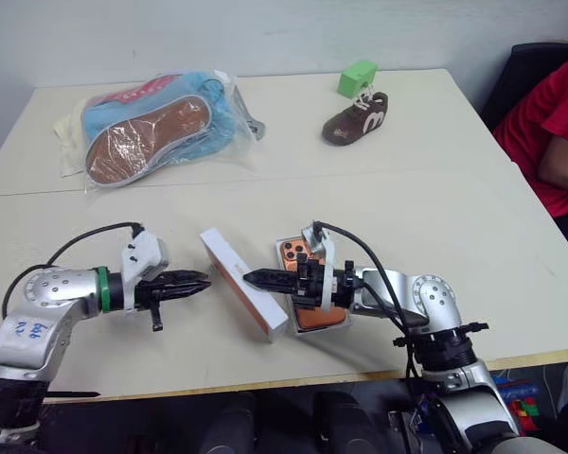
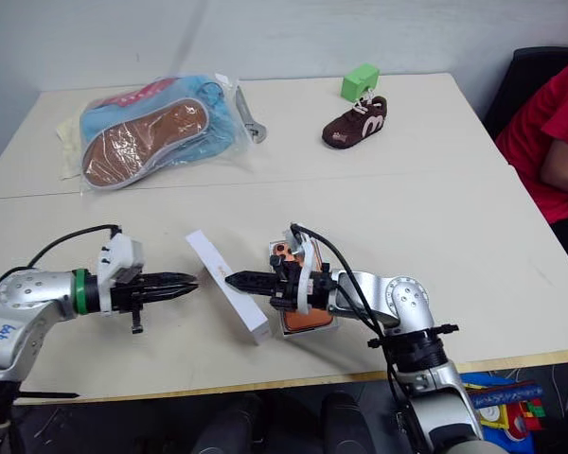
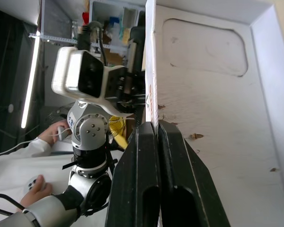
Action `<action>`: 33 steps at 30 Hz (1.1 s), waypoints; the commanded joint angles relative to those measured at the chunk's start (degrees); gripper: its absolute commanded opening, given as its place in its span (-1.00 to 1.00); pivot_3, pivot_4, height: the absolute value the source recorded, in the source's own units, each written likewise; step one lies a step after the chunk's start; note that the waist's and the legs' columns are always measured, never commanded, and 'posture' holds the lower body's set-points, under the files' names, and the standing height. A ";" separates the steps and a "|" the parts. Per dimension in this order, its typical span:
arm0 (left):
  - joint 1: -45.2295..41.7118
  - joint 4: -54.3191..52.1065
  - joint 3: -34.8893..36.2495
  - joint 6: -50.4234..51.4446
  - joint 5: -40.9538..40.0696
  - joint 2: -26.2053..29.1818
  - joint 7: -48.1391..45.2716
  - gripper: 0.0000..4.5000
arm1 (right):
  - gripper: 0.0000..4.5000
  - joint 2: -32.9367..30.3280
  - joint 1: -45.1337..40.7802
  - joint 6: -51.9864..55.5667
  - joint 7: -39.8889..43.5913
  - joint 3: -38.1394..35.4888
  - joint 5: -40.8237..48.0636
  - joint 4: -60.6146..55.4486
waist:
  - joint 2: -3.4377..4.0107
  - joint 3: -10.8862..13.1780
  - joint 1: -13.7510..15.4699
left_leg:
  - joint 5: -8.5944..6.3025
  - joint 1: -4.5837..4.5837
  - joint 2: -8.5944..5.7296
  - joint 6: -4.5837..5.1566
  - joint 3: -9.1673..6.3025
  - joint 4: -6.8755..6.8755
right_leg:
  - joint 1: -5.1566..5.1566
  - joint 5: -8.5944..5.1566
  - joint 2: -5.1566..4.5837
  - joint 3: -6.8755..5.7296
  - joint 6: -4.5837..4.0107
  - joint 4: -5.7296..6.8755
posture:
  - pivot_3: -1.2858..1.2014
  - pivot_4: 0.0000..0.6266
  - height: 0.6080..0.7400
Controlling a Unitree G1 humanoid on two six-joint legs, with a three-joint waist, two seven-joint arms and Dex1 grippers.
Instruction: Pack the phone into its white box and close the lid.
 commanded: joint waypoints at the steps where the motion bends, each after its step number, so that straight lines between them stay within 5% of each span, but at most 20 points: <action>1: -4.68 2.38 -3.88 -2.19 2.27 -2.69 -0.90 -0.99 | -1.00 -3.18 1.95 -0.48 1.68 -0.81 -5.69 -5.00 | 0.00 0.00 0.41 | -0.01 0.00 -0.01 0.02 0.00 0.01 | 0.01 0.00 -0.01 0.00 0.00 -0.04 | 0.03 -0.52 1.00; 4: -9.24 5.55 -7.12 -3.09 3.68 -6.25 -1.37 -0.99 | -1.00 -4.74 3.50 -1.37 2.25 -1.27 -6.53 -7.21 | -0.05 -0.03 0.76 | -0.02 0.00 -0.03 0.04 0.00 0.04 | 0.04 0.01 -0.02 -0.01 0.02 -0.05 | 0.03 -0.52 1.00; 7: -12.32 8.54 -9.23 -4.57 5.17 -9.10 -1.96 -1.00 | -0.71 -6.22 5.08 -2.31 2.00 -1.68 -4.66 -8.73 | -0.07 -0.04 1.27 | -0.02 -0.03 -0.03 0.04 0.00 0.07 | 0.06 0.02 -0.02 -0.02 0.03 -0.07 | 0.03 -0.52 1.00; 12: -16.74 13.19 -11.67 -6.86 6.66 -13.15 -3.46 -1.00 | 0.07 -10.41 7.41 -3.45 1.70 -2.65 -3.19 -14.10 | -0.07 -0.04 1.34 | 0.03 -0.05 -0.02 -0.05 0.04 0.11 | 0.05 0.02 -0.01 -0.01 0.04 -0.07 | 0.03 -0.52 1.00; 18: -20.42 15.85 -13.43 -7.78 7.36 -17.76 -4.56 -1.00 | 0.99 -22.51 10.60 -4.83 6.44 -10.79 0.99 -20.95 | -0.08 -0.04 1.54 | 0.04 -0.17 -0.05 0.00 0.04 0.22 | 0.06 0.05 -0.02 -0.05 0.10 -0.12 | 0.03 -0.52 1.00; 22: -21.90 16.85 -13.74 -8.61 7.44 -20.42 -4.63 -1.00 | 0.99 -31.72 13.93 -1.96 16.36 -17.68 0.07 -25.78 | -0.10 -0.03 1.70 | -0.01 -0.22 -0.07 0.14 0.05 0.27 | 0.10 0.06 -0.03 -0.10 0.14 -0.15 | 0.03 -0.52 1.00; 26: -23.10 16.08 -11.74 -7.09 5.78 -19.75 -5.99 -1.00 | 0.99 -38.25 18.22 -0.66 31.47 -19.87 -13.66 -33.32 | -0.13 -0.01 1.46 | -0.04 -0.26 -0.05 0.25 0.05 0.32 | 0.09 0.07 0.01 -0.15 0.15 -0.16 | 0.03 -0.52 1.00; 33: -23.93 16.80 -10.37 -4.39 4.36 -12.26 -14.21 -1.00 | 0.14 -45.13 25.63 -12.03 52.49 -9.98 -46.36 -40.65 | -0.15 0.00 1.50 | -0.04 -0.21 -0.06 0.24 0.06 0.38 | 0.10 0.08 0.09 -0.56 0.18 -0.09 | 0.03 -0.52 1.00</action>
